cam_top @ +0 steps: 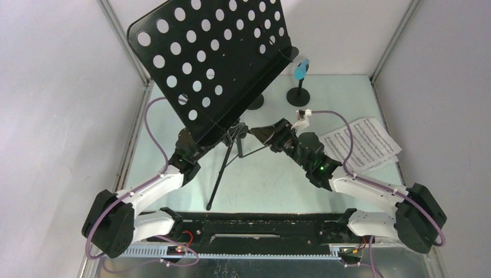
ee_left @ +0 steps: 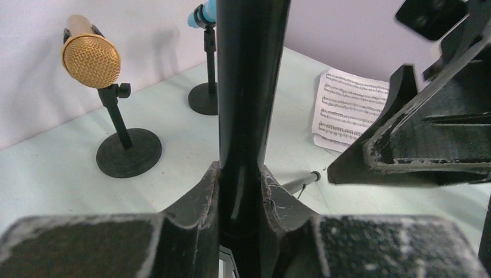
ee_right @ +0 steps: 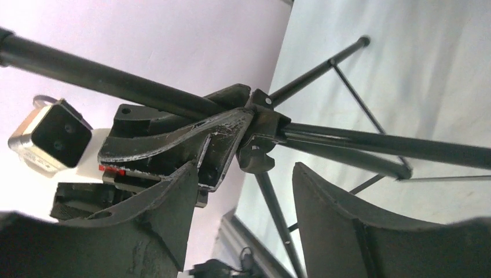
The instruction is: Pack up the instrument practice props
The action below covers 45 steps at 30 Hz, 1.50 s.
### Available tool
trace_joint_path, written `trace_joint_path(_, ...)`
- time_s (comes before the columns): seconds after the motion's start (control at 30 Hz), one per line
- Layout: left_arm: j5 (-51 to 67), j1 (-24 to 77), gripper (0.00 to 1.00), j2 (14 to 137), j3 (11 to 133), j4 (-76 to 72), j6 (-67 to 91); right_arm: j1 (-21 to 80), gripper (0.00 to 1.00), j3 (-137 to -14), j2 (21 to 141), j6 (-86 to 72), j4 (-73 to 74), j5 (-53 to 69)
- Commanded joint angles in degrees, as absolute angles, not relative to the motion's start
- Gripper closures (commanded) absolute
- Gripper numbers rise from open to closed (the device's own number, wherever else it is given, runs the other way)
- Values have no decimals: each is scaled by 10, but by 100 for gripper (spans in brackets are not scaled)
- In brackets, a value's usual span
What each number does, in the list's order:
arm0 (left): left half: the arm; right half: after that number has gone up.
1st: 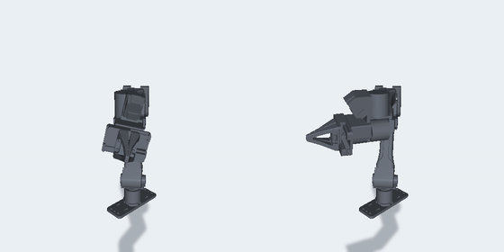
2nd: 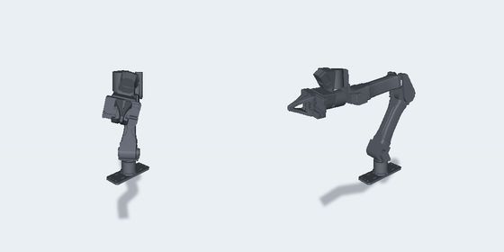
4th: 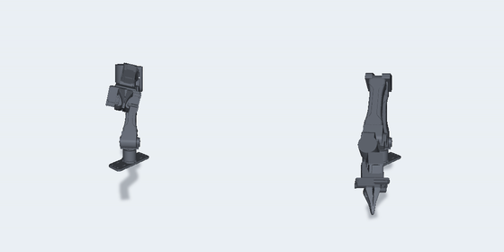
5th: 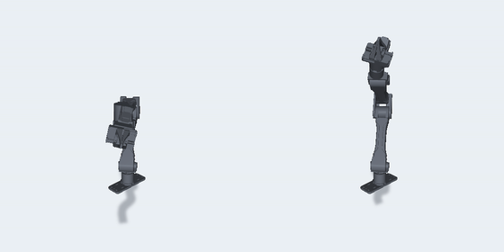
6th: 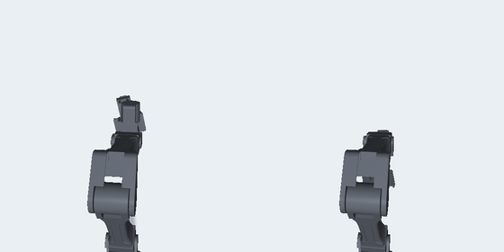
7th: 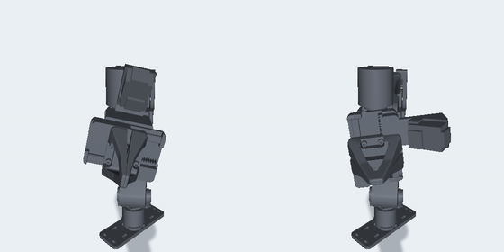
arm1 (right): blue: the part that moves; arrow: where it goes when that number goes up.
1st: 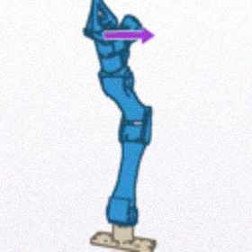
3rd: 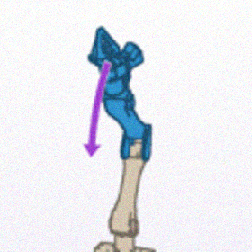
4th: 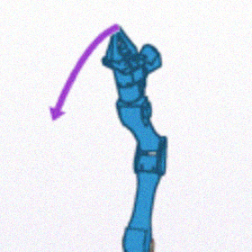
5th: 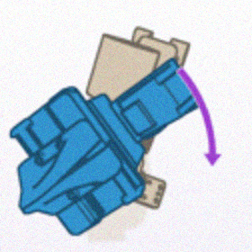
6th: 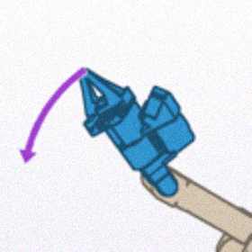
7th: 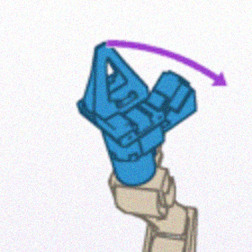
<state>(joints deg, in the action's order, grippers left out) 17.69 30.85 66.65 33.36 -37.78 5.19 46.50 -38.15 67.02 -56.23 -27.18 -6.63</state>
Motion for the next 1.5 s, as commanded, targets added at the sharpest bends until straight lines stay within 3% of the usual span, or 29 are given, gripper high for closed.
trace_joint_path(0.0, 163, 311, 97, 675, 281, -248, 94, 457, 31, -390, 710, -713, -315, -10)
trace_joint_path(0.3, 275, 311, 97, 711, 300, -260, 81, 451, 31, -410, 772, -736, -331, 27)
trace_joint_path(0.67, 287, 312, 100, 718, 303, -262, 73, 440, 33, -425, 797, -741, -355, 40)
trace_joint_path(0.9, 279, 312, 100, 717, 306, -259, 71, 439, 51, -437, 837, -754, -385, 68)
trace_joint_path(1.2, 276, 312, 100, 718, 307, -255, 67, 438, 98, -443, 853, -713, -405, 91)
trace_joint_path(1.47, 279, 314, 100, 718, 308, -254, 65, 486, 100, -533, 822, -315, -211, -6)
